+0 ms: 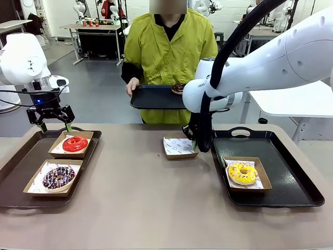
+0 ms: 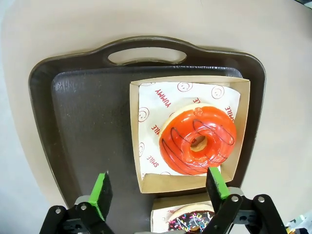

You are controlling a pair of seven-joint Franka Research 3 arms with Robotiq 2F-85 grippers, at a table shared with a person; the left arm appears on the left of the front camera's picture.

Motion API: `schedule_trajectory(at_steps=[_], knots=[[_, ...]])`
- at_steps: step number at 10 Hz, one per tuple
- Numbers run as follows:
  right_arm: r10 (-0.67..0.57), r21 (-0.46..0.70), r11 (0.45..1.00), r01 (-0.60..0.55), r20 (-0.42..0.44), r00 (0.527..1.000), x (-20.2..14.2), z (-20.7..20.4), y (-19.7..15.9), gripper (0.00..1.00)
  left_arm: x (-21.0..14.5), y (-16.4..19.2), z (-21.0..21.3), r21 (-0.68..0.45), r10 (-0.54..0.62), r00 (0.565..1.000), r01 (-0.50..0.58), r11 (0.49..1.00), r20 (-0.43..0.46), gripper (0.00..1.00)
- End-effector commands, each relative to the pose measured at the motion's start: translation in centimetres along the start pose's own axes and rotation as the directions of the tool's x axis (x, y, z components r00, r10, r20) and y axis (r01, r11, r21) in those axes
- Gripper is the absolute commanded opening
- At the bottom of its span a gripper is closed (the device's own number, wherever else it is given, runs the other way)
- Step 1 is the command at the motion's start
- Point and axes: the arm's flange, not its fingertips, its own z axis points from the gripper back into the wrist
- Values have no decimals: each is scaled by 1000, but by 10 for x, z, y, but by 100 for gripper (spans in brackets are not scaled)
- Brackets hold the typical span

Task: Individually package the donuts and arrange them on the tray.
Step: Place the picked Paper togo box on the Handle tray while simultaneously picking up another Paper togo box from the table with the other hand.

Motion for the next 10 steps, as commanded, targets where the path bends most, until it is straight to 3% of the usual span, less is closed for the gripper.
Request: schedule_trajectory(at_steps=[1, 3, 4, 6, 7, 10], knots=[[-19, 27, 999, 19, 8, 1000, 0, 3, -1, 0, 0, 4, 7, -30, -25, 1000, 25, 999, -10, 100], [4, 36, 999, -4, 6, 1000, -11, 35, 6, 0, -17, 19, 27, -153, -22, 1000, 21, 988, -9, 100], [23, 28, 999, -24, 25, 999, -21, 68, 7, 0, -39, 39, 48, -311, 5, 1000, -6, 950, -5, 100], [22, 27, 999, -24, 77, 997, -31, 122, 4, 0, -88, 76, 75, -510, 1, 1000, 8, 860, 18, 100], [8, 18, 1000, -9, 91, 996, -31, 144, 2, 0, -112, 94, 85, -595, 12, 1000, 3, 804, 22, 100], [-24, 19, 1000, 22, 95, 995, -25, 188, 5, 0, -182, 165, 103, -829, 77, 994, 25, 559, 81, 100]])
